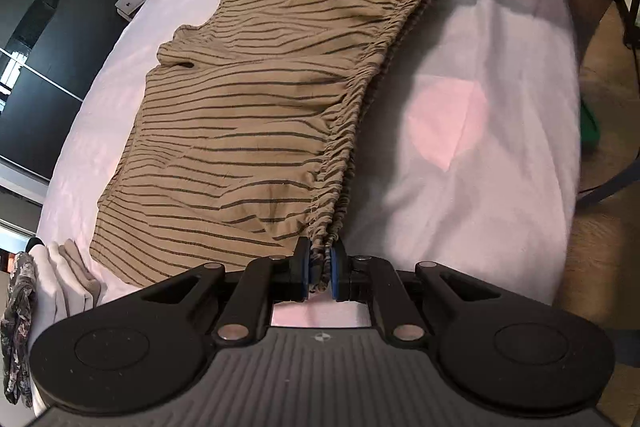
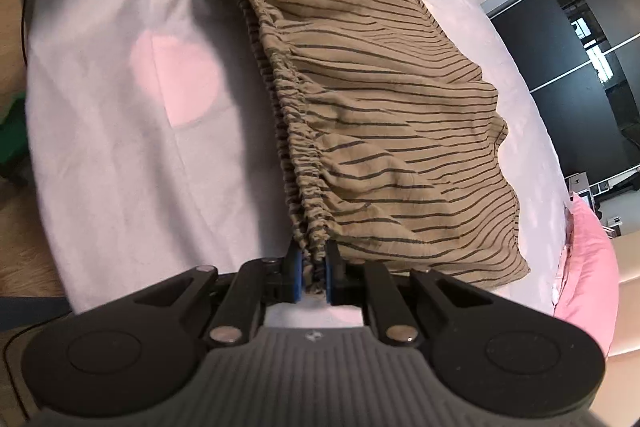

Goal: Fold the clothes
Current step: 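Lower the pants onto the bed with both grippers, laying the waistband down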

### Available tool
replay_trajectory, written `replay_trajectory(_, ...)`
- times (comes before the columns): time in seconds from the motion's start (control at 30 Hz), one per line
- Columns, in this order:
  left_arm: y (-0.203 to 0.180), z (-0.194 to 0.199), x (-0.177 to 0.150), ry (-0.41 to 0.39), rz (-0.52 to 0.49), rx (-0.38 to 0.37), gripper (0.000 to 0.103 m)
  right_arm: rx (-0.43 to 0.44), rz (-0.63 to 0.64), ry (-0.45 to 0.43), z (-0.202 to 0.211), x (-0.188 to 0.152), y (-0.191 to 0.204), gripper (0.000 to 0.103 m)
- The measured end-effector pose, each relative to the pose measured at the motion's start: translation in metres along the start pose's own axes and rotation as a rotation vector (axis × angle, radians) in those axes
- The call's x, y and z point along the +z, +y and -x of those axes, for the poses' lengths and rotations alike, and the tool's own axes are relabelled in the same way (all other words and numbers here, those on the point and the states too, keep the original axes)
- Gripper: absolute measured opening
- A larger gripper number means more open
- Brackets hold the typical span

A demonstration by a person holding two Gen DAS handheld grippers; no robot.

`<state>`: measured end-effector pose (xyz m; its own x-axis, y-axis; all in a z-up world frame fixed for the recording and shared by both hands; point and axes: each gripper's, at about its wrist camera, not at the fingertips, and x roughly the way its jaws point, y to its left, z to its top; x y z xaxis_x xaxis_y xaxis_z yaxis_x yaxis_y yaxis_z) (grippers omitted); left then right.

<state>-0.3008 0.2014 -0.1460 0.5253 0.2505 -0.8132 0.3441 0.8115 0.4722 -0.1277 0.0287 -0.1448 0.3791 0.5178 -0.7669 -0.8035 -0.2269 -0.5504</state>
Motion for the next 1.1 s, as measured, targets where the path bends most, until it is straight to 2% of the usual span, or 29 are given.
replay_trajectory(0.17,0.017,0.010,0.006,-0.023,0.030,-0.067,0.007,0.093,-0.032,-0.007,0.016,0.001,-0.007,0.011)
replay_trajectory(0.33,0.021,0.021,0.007,-0.026,0.023,-0.161,0.007,0.198,0.041,0.004,0.030,-0.002,-0.004,0.011)
replay_trajectory(0.57,0.013,0.018,0.003,0.031,-0.029,-0.273,0.007,0.334,0.129,0.015,0.034,-0.005,-0.001,0.011)
replay_trajectory(0.83,0.002,-0.014,0.002,0.093,-0.116,-0.291,0.007,0.347,0.205,0.065,0.007,-0.007,0.005,0.012)
replay_trajectory(1.03,-0.022,-0.030,-0.003,0.110,-0.284,-0.237,0.008,0.296,0.331,0.057,0.002,-0.008,0.021,0.014)
replay_trajectory(1.1,-0.024,-0.032,-0.004,0.113,-0.291,-0.225,0.009,0.278,0.369,0.054,0.000,-0.008,0.025,0.016)
